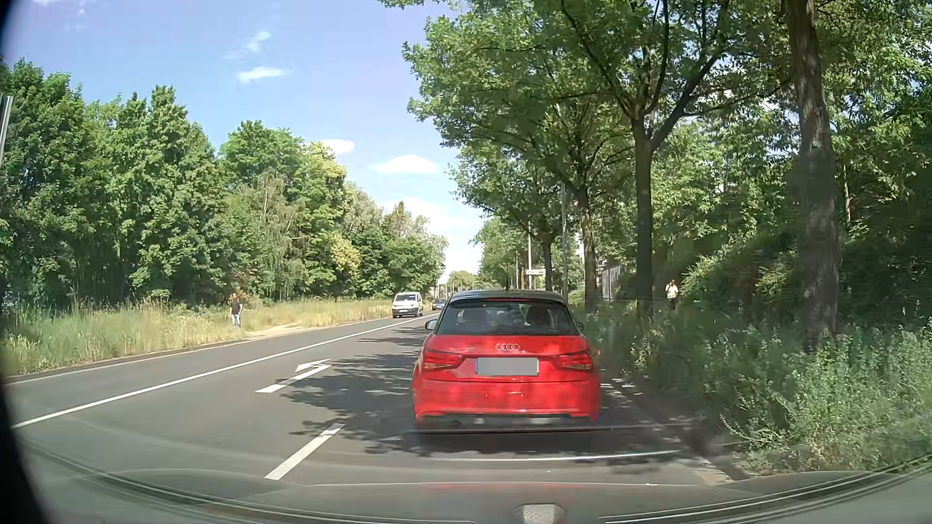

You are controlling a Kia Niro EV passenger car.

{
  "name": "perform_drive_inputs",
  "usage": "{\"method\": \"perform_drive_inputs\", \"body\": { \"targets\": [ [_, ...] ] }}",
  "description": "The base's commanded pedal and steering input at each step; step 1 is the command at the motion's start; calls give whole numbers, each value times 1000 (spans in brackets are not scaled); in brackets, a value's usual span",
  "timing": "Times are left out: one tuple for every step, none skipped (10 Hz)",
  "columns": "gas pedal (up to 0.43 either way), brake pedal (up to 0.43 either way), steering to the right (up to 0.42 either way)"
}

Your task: Follow the waypoints while adhering to traffic rules and regulations

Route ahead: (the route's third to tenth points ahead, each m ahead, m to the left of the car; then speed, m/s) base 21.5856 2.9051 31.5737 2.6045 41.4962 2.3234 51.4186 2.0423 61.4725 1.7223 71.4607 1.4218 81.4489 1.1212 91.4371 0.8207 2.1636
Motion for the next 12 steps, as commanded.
{"method": "perform_drive_inputs", "body": {
  "targets": [
    [0, 37, 0],
    [0, 30, 0],
    [0, 30, 0],
    [0, 30, 0],
    [0, 30, 0],
    [0, 30, 0],
    [0, 30, 0],
    [0, 30, 2],
    [0, 30, 3],
    [0, 30, 2],
    [0, 30, 2],
    [0, 30, 2]
  ]
}}
